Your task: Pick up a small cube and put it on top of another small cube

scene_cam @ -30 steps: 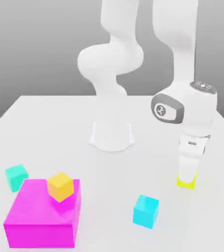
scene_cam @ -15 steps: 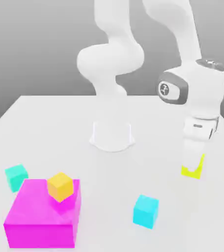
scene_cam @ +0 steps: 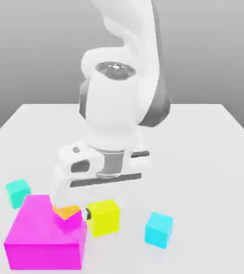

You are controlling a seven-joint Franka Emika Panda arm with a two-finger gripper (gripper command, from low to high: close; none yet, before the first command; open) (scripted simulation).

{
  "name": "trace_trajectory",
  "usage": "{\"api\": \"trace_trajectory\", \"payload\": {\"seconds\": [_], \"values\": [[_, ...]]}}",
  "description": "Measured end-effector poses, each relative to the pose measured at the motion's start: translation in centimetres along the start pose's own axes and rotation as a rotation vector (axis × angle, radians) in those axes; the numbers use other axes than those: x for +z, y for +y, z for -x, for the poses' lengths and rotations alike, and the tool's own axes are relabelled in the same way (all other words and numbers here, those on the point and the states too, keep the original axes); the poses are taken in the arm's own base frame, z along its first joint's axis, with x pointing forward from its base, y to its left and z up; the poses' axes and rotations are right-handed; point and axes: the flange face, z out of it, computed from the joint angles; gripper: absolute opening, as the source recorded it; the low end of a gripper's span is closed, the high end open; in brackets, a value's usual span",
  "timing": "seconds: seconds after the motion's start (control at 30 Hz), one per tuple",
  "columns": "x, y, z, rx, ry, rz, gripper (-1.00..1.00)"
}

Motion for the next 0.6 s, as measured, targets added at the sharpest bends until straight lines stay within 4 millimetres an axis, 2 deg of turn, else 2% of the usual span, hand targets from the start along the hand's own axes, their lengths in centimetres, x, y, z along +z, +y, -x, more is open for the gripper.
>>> {"api": "trace_trajectory", "payload": {"seconds": [0.07,0.13,0.23,0.33,0.4,0.6], "values": [[0.2,6.0,-1.1,0.140,-0.016,0.022,-1.00],[0.4,11.8,-0.7,0.283,-0.043,0.032,-1.00],[0.6,19.6,1.6,0.496,-0.089,0.031,-1.00],[0.9,25.2,4.8,0.680,-0.138,0.009,-1.00],[1.5,26.6,6.9,0.752,-0.168,-0.019,-1.00],[5.8,26.4,7.9,0.771,-0.177,-0.033,-1.00]]}}
